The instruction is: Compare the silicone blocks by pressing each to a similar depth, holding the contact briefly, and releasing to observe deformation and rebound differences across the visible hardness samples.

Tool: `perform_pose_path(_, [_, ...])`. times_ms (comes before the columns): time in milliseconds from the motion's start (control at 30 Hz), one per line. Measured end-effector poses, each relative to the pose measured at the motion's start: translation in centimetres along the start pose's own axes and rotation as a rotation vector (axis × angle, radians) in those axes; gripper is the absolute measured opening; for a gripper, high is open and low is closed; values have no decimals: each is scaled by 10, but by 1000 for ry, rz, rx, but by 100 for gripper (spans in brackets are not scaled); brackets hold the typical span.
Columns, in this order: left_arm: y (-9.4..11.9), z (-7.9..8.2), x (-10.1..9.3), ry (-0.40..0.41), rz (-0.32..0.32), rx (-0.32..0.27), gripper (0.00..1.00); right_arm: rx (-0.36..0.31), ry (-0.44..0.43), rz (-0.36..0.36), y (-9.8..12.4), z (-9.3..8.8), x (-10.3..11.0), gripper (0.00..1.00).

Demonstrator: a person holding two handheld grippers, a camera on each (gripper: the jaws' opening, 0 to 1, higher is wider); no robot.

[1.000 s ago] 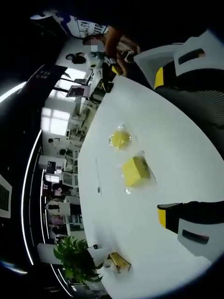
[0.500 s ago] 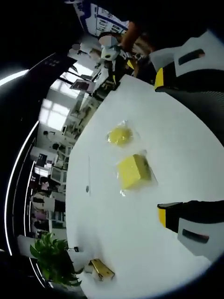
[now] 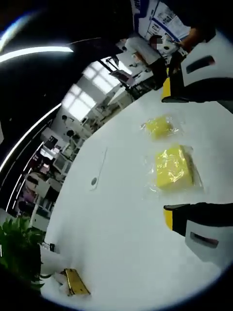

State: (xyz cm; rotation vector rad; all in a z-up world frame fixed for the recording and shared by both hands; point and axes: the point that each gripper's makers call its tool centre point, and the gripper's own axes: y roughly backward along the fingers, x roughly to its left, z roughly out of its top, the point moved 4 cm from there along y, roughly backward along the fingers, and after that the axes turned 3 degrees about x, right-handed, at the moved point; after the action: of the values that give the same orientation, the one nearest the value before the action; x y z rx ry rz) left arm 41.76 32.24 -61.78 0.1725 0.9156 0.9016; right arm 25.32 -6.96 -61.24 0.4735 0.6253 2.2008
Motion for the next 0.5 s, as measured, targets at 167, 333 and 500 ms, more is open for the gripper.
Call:
perform_pose_path(167, [-24, 1, 23, 168, -7, 22, 74, 7, -8, -16, 6, -4, -2, 75])
perform_pose_path(333, [-43, -12, 40, 261, 6, 62, 68, 21, -25, -35, 10, -10, -6, 72])
perform_pose_path(500, [-57, -17, 44, 349, -25, 37, 60, 22, -28, -48, 14, -11, -6, 71])
